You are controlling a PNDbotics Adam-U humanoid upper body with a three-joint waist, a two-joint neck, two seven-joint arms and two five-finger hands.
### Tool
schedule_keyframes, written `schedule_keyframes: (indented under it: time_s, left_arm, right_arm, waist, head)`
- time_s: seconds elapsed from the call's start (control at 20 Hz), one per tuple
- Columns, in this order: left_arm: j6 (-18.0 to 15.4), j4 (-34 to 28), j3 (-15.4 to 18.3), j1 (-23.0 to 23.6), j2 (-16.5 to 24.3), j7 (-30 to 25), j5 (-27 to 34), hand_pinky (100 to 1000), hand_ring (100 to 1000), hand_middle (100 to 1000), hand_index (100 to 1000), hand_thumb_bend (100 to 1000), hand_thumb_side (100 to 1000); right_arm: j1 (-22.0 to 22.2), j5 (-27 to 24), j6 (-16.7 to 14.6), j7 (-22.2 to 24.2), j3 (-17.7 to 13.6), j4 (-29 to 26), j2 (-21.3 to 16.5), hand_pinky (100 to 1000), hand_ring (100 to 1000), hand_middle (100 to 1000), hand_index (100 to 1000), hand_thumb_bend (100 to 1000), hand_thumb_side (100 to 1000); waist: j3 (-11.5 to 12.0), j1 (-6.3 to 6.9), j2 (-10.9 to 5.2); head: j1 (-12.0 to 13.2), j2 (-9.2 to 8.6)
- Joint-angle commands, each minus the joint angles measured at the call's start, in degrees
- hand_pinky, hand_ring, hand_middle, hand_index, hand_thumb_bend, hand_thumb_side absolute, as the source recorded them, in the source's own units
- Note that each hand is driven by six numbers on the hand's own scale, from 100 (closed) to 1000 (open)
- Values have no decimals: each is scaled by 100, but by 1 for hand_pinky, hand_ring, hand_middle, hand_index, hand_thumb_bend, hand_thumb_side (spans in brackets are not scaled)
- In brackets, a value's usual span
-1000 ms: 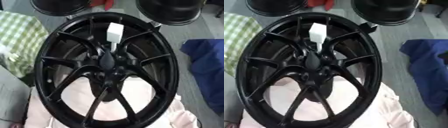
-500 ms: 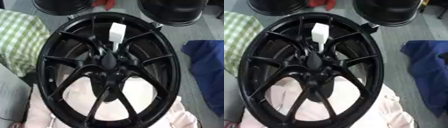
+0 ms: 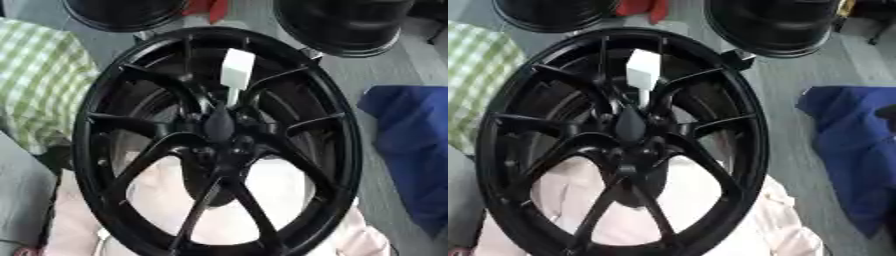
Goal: Pull the pin out of the wheel hub.
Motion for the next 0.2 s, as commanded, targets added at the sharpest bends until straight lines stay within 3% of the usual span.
schedule_keyframes:
  time_s: [0.05, 0.2]
  left_arm:
    - [-292, -118, 180, 197, -190, 154, -66, 887, 718, 641, 819, 203, 536]
    - [-275, -119, 253, 494, -384, 190, -154, 889, 717, 641, 821, 170, 559]
  right_arm:
    - [-18, -30, -43, -4, -98, -102, -64, 728, 611, 524, 721, 295, 310]
    - [-33, -36, -53, -11, -99, -102, -53, 728, 610, 523, 721, 297, 310]
  waist:
    - [-6, 4, -74]
    - [-10, -17, -59]
  head:
    - [-5, -98]
    - [12, -103]
